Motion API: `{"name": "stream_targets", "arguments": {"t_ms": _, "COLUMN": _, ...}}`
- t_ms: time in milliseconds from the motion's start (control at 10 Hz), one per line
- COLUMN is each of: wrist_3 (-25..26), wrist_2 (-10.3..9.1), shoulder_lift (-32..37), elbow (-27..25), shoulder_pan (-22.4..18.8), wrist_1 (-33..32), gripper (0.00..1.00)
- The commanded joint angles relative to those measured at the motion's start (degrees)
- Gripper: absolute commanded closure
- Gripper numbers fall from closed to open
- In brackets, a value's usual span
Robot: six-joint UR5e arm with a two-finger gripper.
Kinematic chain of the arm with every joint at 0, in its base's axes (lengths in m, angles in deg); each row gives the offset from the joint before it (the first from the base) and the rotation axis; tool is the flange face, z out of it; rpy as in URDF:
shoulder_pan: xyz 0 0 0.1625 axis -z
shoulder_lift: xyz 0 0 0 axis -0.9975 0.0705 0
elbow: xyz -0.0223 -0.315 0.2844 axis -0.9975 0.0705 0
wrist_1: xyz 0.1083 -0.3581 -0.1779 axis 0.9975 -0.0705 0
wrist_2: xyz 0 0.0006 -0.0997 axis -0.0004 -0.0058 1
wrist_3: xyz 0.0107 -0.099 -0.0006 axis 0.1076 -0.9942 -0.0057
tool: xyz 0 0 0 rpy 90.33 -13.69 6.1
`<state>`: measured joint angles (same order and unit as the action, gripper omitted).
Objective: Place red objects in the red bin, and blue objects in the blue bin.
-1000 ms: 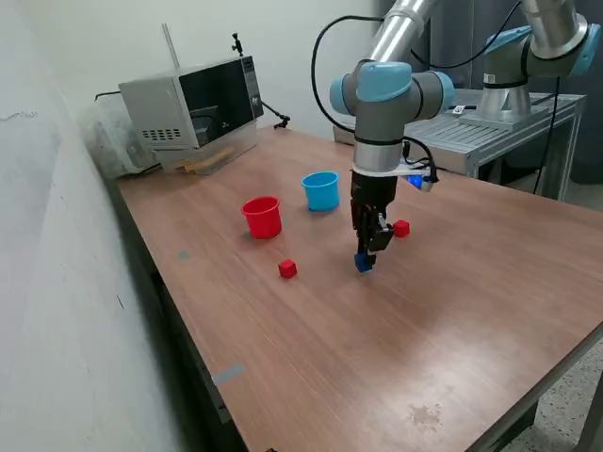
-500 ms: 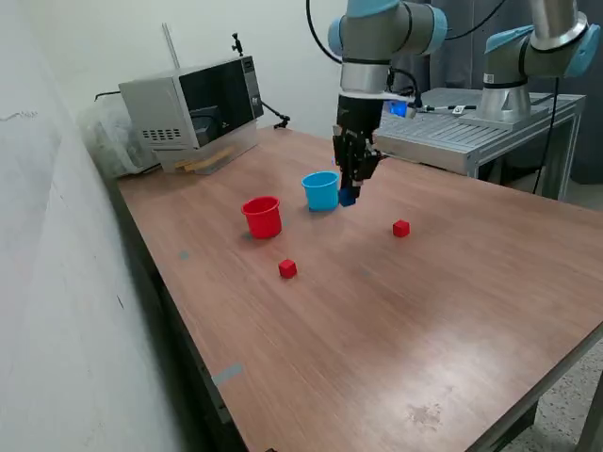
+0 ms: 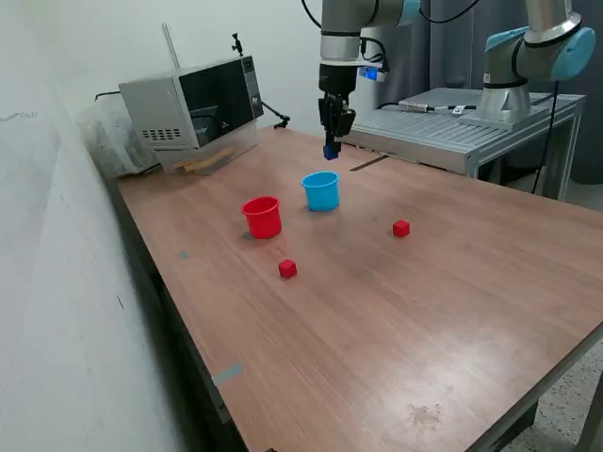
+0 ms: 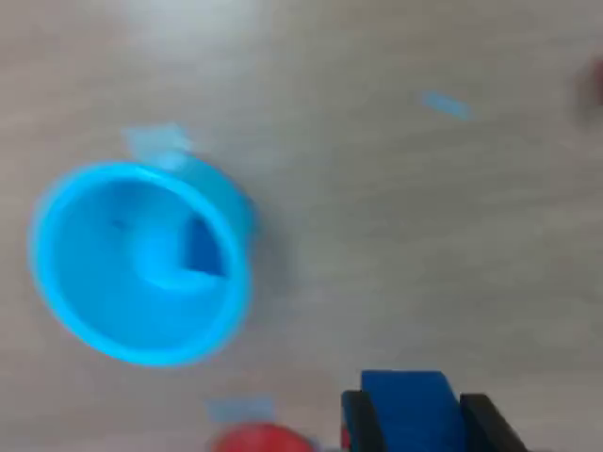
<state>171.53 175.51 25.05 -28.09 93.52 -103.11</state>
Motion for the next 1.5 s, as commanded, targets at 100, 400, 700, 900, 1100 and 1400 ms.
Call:
{"name": "stream_targets", "arguments": {"t_ms": 100, "wrist_3": -5.68, "wrist_2": 0.24, "shoulder_lift": 3.68, "elbow": -7.68, "shoulder_pan": 7.55, "wrist_1": 0.38, "gripper": 1.00}}
{"name": "stream_targets", "arguments": {"t_ms": 400, "wrist_3": -7.61, "wrist_2": 0.16, "shoulder_lift": 3.78, "elbow": -8.66, "shoulder_pan": 7.55, "wrist_1": 0.29, "gripper": 1.00}}
{"name": "stream_targets", "arguments": {"t_ms": 700, "wrist_3": -8.06, "wrist_2": -0.02, "shoulder_lift": 3.78, "elbow": -8.22, "shoulder_pan": 7.55, "wrist_1": 0.02, "gripper": 1.00}}
{"name": "stream_targets", "arguments": {"t_ms": 900, "wrist_3": -9.11, "wrist_2": -1.15, "shoulder_lift": 3.78, "elbow": -7.96, "shoulder_pan": 7.64, "wrist_1": -1.02, "gripper": 1.00}}
{"name": "stream_targets", "arguments": {"t_ms": 1100, "wrist_3": -9.11, "wrist_2": -3.18, "shoulder_lift": 3.69, "elbow": -7.87, "shoulder_pan": 7.64, "wrist_1": -1.73, "gripper": 1.00}}
{"name": "stream_targets", "arguments": {"t_ms": 1400, "wrist_3": -9.20, "wrist_2": -3.27, "shoulder_lift": 3.08, "elbow": -7.87, "shoulder_pan": 7.64, "wrist_1": -2.96, "gripper": 1.00}}
